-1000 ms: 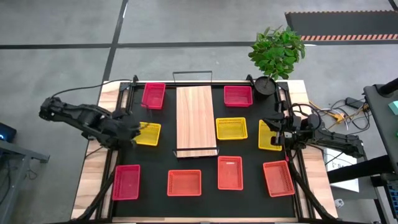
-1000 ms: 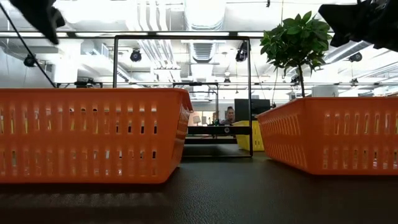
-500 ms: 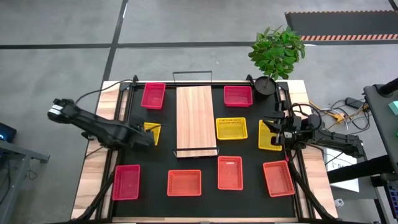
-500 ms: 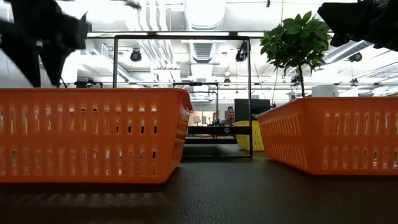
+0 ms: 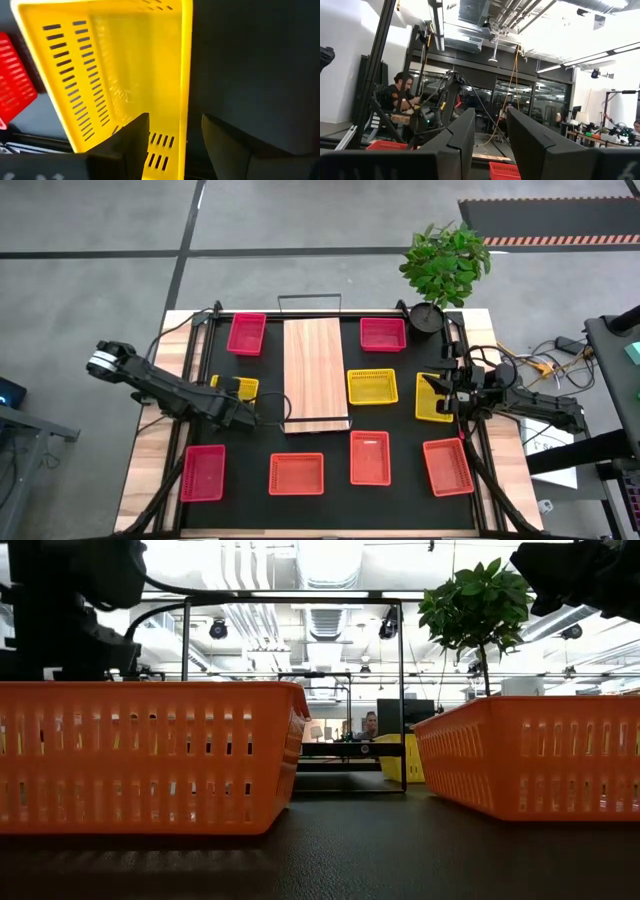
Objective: Stack baskets on shelf by color
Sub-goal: Put the left yellow bin on the shelf
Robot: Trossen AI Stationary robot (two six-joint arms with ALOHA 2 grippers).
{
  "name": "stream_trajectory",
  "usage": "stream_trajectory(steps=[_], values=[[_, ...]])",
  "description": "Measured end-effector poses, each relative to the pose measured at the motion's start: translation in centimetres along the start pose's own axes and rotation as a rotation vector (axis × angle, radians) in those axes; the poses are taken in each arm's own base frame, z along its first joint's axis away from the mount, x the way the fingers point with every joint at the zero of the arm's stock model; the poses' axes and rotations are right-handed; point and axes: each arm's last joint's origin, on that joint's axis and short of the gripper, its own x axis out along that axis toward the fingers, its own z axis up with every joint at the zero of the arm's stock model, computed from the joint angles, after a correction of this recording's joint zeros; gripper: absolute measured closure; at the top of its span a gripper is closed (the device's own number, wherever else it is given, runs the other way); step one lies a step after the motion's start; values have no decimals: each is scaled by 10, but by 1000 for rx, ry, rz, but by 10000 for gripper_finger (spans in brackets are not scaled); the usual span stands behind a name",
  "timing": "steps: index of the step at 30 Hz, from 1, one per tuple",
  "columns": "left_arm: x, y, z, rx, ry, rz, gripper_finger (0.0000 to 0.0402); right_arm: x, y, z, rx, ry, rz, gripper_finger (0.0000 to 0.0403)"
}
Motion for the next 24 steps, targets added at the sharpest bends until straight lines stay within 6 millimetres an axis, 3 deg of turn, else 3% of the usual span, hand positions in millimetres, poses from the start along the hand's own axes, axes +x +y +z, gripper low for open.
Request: stream_trajectory(steps=[8, 17, 24], values=[[5, -1, -1, -11, -22, -12, 278, 0, 0, 0, 0, -1, 0, 295], [5, -2, -1, -10, -20, -24, 391, 0, 0, 0, 0, -1, 0, 299], [2, -1, 1, -14, -32, -27, 398, 0, 0, 0, 0, -1, 0, 302]])
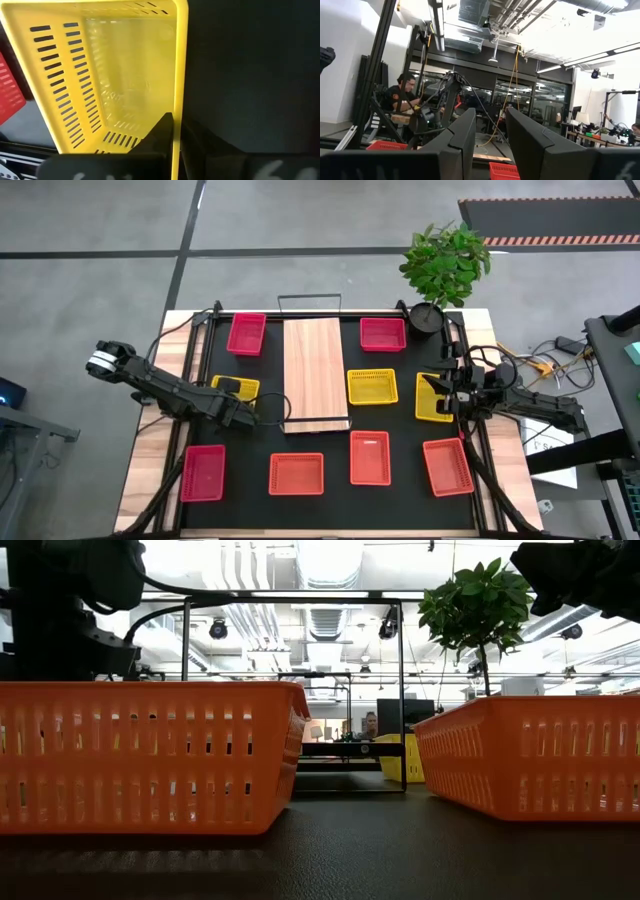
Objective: Stack baskets on shelf by color
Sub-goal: Put the left yellow bin on the shelf
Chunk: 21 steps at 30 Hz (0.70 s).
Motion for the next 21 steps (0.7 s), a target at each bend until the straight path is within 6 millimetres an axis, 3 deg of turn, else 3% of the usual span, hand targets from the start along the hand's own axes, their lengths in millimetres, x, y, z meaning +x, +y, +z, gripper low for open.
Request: stream_trajectory(steps=[4, 9, 16, 21], values=[[-13, 2, 6, -8, -31, -8, 399, 0, 0, 0, 1, 0, 0, 297], [-46, 9, 15, -24, -89, 6, 399, 0, 0, 0, 7, 0, 0, 294], [-98, 24, 30, -37, -283, 157, 400, 0, 0, 0, 7, -1, 0, 301], [-122, 42, 42, -37, -417, 291, 400, 0, 0, 0, 7, -2, -1, 303]])
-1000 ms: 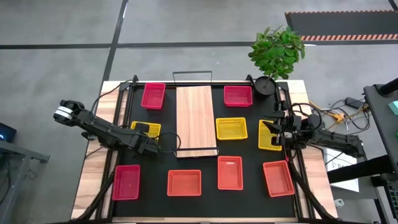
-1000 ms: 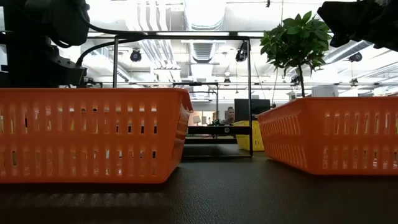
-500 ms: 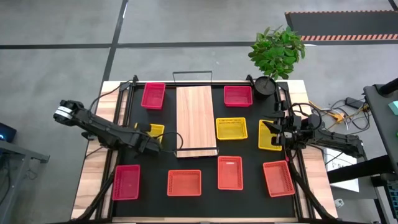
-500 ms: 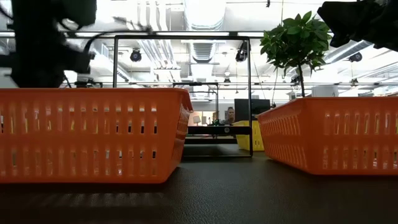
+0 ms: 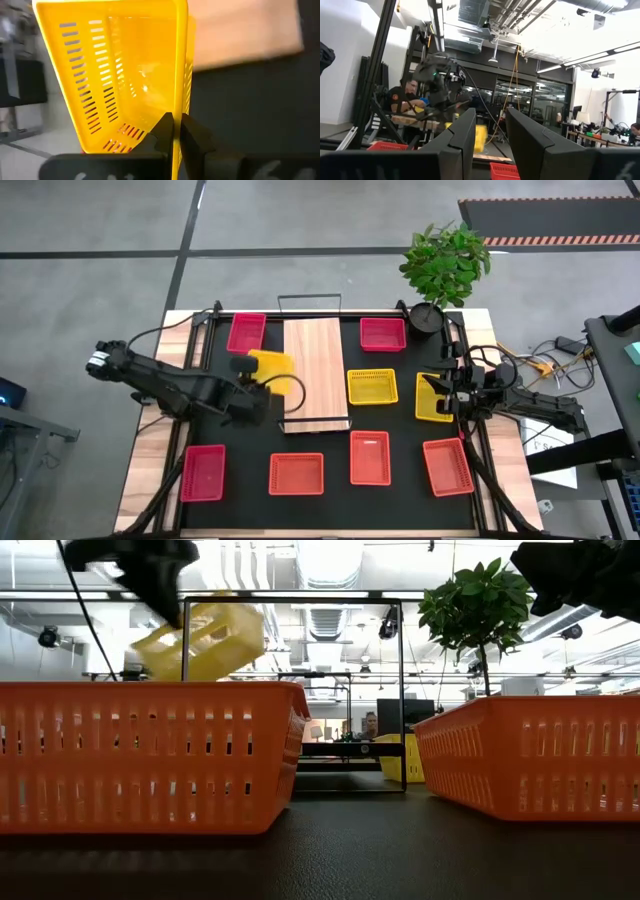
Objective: Stack baskets on shelf by color
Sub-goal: Put the left yellow bin on the shelf
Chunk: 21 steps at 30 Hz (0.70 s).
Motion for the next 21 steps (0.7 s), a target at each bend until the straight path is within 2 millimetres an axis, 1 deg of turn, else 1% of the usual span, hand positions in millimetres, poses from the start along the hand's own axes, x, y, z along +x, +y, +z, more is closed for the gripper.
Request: stream_trajectory(steps=[4, 8, 10, 14, 17, 21], values=[[7, 22, 16, -70, -104, 41, 400, 0, 0, 0, 0, -2, 0, 298], [21, 47, 30, -144, -226, 82, 400, 0, 0, 0, -1, -4, -1, 294], [30, 60, 37, -191, -275, 77, 400, 0, 0, 0, -1, -5, -1, 293], [55, 78, 43, -230, -288, 34, 401, 0, 0, 1, -3, -6, -2, 298], [79, 84, 47, -240, -246, 34, 401, 0, 0, 2, -1, -7, -2, 302], [109, 83, 49, -236, -163, 27, 401, 1, -1, 5, 16, -18, -2, 305]])
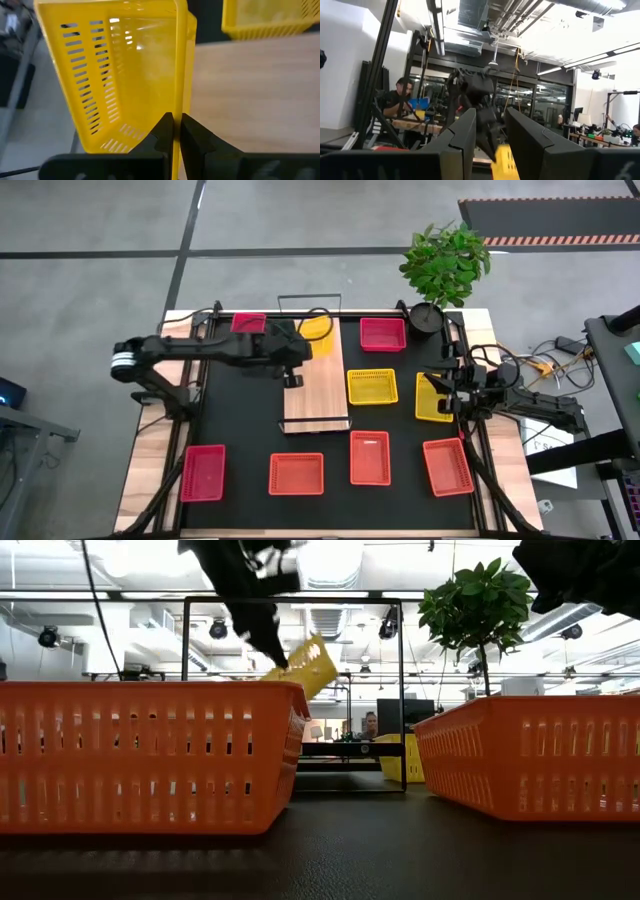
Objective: Stack baskets on shelf by color
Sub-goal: Put the left yellow bin on the shelf
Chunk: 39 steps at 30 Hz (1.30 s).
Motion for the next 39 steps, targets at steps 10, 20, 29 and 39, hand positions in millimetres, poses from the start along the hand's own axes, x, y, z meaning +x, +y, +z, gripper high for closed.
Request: stream_trajectory(steps=[10, 20, 29, 39], values=[[40, -12, -6, 31, 111, -18, 390, 0, 0, 0, 0, 0, 1, 291], [56, -16, -3, 20, 92, -8, 386, 0, 0, 1, 0, 0, 5, 289], [55, -14, -2, 27, 79, -6, 379, 0, 0, 1, 1, 0, 5, 280], [44, -13, -4, 119, 91, -21, 296, 0, 0, 1, 10, -1, 5, 271]])
